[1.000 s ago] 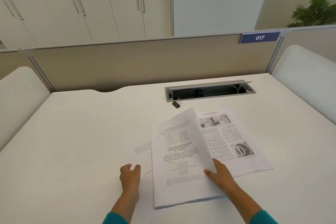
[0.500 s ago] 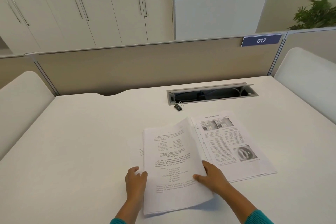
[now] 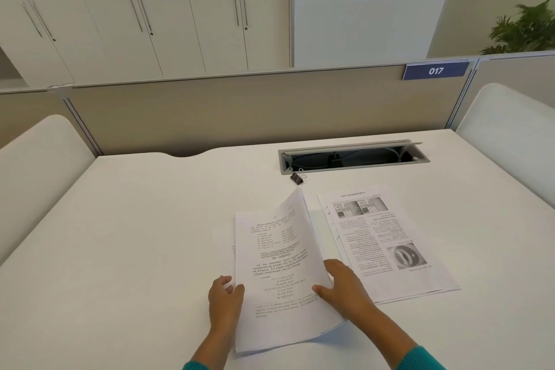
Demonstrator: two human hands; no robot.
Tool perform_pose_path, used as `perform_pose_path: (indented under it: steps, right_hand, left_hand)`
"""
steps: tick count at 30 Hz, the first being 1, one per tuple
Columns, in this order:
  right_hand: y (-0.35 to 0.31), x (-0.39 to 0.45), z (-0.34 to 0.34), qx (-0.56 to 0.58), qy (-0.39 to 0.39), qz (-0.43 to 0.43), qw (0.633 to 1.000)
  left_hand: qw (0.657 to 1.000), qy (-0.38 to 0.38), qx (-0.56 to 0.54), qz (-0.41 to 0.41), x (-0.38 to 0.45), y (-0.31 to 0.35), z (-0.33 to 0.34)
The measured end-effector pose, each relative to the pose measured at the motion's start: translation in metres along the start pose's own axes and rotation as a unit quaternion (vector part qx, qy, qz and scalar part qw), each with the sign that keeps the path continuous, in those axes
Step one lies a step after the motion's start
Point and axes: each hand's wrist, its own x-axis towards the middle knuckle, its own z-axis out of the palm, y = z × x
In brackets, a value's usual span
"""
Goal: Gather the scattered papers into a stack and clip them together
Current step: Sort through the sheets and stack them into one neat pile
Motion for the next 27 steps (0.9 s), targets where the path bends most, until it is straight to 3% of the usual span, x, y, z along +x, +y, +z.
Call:
perform_pose_path:
  steps: [7, 12, 17, 21, 24, 27]
  right_hand:
    - [0.007, -0.004, 0.002, 0.1, -0.046, 0.042, 0.993]
    - [0.018, -0.01, -0.008, 0.292, -0.031, 0.069, 0.953]
    - [0.018, -0.011, -0.022, 0.363, -0.025, 0.064, 0.929]
    - [0.021, -0.011, -0.032, 0.404, -0.037, 0.058, 0.912]
    - [0.023, -0.013, -0.036, 0.399, -0.05, 0.036, 0.915]
    - [0.026, -0.014, -0.031, 0.361, -0.064, 0.056, 0.929]
  left_hand:
    - [0.999, -0.025, -0.035, -0.006, 0.001, -0.001, -0.005]
    - [0.986, -0.065, -0.147, -0.049, 0.007, 0.004, -0.014]
    - [0.987, -0.058, -0.146, -0.044, 0.008, 0.006, -0.013]
    - [0.977, -0.146, -0.148, -0.042, 0.007, 0.005, -0.013]
    - [0.936, -0.257, -0.228, -0.074, 0.005, 0.006, -0.014]
    - [0.932, -0.286, -0.213, -0.068, 0.002, 0.001, -0.009]
